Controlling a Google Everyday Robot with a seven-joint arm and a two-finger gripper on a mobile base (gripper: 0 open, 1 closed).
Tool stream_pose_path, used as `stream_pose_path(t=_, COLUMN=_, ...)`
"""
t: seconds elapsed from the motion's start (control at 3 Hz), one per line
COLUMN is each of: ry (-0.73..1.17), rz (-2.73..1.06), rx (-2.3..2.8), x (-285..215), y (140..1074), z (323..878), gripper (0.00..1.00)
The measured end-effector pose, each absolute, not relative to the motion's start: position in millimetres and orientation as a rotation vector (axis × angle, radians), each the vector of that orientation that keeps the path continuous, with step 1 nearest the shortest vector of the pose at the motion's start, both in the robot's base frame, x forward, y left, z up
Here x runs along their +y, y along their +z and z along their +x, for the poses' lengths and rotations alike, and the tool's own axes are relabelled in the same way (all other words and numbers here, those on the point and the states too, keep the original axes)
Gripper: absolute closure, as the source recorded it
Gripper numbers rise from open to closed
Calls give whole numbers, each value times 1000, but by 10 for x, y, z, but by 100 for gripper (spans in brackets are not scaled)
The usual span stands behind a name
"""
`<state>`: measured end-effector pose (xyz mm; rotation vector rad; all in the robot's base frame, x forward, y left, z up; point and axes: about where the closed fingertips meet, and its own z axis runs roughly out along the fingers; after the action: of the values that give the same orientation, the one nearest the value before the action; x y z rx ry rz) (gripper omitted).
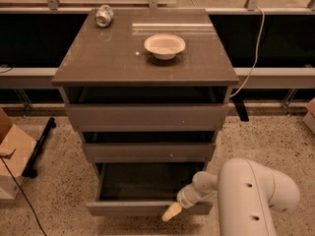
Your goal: Open bottom drawer
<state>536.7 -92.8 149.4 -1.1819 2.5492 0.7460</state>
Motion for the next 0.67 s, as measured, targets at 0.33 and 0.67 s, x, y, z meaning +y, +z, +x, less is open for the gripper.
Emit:
stream_pose_path(t=0.33, ry=753, rz=-1172, rx=2559, x=-928, y=1518, z=5324, gripper=0)
stream_pose_path(t=0.67, ry=805, rz=-1096, rx=2633, x=-938, y=1487, z=5033, gripper=0)
